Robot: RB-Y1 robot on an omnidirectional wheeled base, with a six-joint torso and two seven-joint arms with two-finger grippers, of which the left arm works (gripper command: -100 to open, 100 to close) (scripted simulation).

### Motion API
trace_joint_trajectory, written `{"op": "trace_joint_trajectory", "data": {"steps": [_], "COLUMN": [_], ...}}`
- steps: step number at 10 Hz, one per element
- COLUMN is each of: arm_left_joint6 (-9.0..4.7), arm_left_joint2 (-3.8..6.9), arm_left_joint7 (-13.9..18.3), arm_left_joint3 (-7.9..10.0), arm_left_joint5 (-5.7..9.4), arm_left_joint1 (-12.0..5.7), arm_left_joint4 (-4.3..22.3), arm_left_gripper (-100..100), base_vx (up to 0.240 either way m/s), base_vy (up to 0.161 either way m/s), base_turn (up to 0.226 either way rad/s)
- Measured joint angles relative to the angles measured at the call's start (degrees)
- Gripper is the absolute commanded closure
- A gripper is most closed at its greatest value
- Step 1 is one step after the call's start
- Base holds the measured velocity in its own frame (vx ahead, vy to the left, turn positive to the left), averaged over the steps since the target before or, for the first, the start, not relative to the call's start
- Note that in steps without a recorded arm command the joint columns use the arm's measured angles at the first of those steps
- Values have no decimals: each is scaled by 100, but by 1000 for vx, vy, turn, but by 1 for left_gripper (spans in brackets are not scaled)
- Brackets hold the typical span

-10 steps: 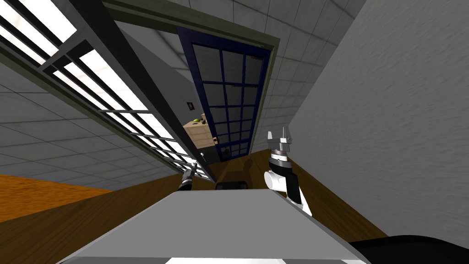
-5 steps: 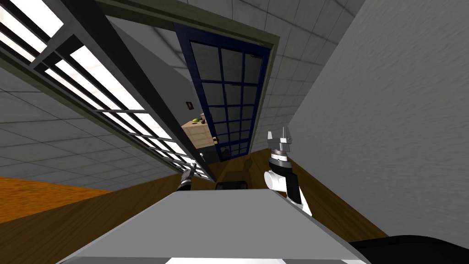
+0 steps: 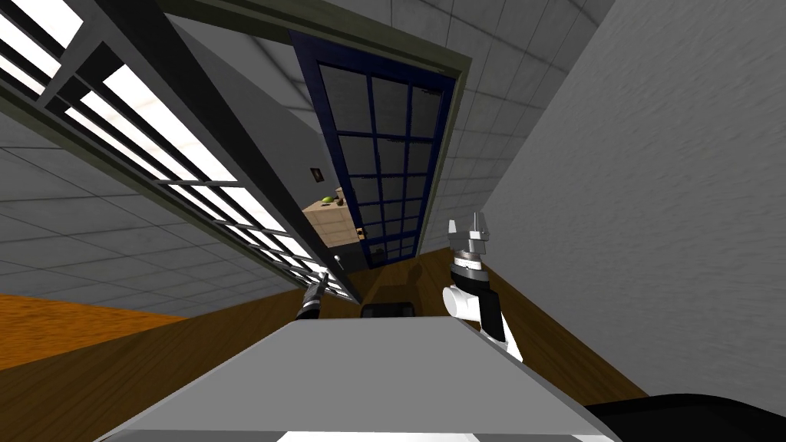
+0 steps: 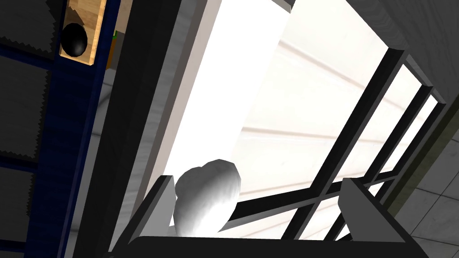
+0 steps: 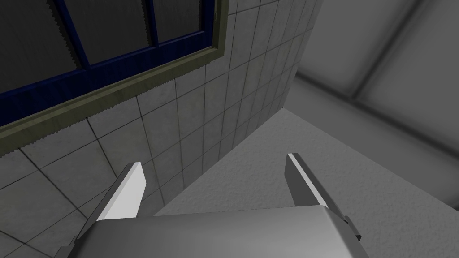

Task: Pull the door open

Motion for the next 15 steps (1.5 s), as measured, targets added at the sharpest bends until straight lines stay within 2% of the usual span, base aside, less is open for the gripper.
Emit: {"op": "trace_joint_trajectory", "data": {"steps": [1,2,4,5,7,11,15], "arm_left_joint6": [-46,-29,-194,-137,-165,-188,-254], "arm_left_joint2": [38,15,116,73,85,71,97], "arm_left_joint7": [29,36,67,66,105,478,986], "arm_left_joint3": [-14,-14,-9,-2,-37,-155,-276], "arm_left_joint5": [-2,-3,7,6,4,48,150], "arm_left_joint1": [0,48,-108,-29,-82,-100,-156], "arm_left_joint4": [41,-32,342,217,287,234,332], "arm_left_gripper": [100,100,100,100,100,100,100], "base_vx": [0,4,2,6,-35,-25,-39], "base_vy": [0,16,-5,-15,-14,17,26], "base_turn": [0,-6,4,11,-69,-37,-54]}}
